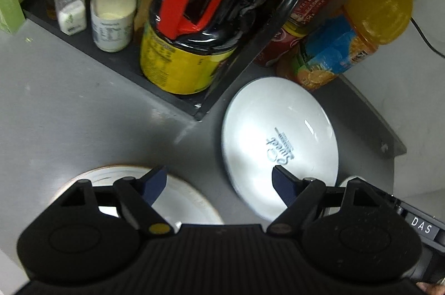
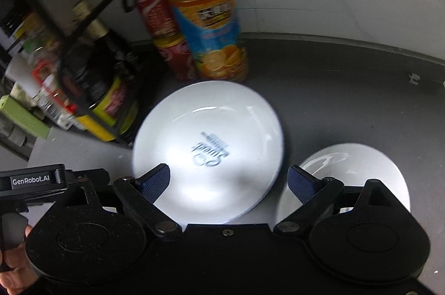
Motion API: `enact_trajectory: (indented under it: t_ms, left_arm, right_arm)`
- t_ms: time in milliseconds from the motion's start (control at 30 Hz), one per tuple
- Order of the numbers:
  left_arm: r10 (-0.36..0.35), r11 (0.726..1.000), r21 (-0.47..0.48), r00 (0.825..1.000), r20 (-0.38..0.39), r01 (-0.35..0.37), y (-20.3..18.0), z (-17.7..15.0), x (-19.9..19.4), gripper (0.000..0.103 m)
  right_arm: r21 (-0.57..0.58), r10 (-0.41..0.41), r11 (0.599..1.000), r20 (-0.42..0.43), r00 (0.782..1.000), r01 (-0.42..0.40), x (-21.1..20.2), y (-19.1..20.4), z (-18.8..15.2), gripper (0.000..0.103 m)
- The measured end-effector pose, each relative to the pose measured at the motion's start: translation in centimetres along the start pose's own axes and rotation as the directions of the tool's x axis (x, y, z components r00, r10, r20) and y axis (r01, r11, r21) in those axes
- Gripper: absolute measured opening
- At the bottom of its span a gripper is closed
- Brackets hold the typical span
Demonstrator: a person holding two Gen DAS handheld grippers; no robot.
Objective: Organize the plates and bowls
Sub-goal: 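Move both grippers to the rim of the white 'Sweet' plate, then close both grippers on the 'Sweet' plate rim and lift it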
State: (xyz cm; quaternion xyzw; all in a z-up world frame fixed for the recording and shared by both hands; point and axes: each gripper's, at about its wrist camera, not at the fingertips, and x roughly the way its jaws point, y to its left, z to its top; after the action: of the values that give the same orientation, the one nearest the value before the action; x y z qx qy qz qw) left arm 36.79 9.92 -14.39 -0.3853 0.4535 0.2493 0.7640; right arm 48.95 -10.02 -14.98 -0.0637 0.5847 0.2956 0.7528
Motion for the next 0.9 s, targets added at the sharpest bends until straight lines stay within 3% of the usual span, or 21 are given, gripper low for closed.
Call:
enact_trajectory:
  t_ms: [167, 333, 400, 667, 900]
  left_arm:
    - [0.001, 0.999, -0.041, 1.0, 0.017, 0.0, -0.7, 0.8, 2.2, 0.078]
    - [0.012, 0.997, -0.074, 1.0, 0.004, -0.011, -1.0, 1.5, 4.5, 0.069]
    - [0.012, 0.997, -0.079, 1.0, -0.004, -0.012, -1.0, 1.7, 5.3, 0.06]
    - [-0.004, 0.991, -0.136, 0.999, -0.032, 0.0, -0.6, 1.8, 8.2, 0.038]
    - [-0.009, 0.982, -0.19, 0.998, -0.057, -0.002, -0.2, 1.7, 9.8, 0.021]
  right_arm:
    - [0.055, -0.012, 0.998, -0.007, 1.0, 0.012, 2.4, -2.5, 1.6, 0.091]
    - [0.084, -0.012, 0.996, -0.025, 1.0, 0.014, 5.0, -4.5, 2.6, 0.083]
    - [0.096, -0.009, 0.995, -0.037, 0.999, 0.013, 5.9, -4.9, 2.9, 0.082]
    - [0.096, -0.014, 0.995, -0.072, 0.997, 0.021, 8.3, -5.7, 3.3, 0.066]
    - [0.127, -0.002, 0.992, -0.109, 0.994, 0.016, 10.0, -6.6, 3.2, 0.045]
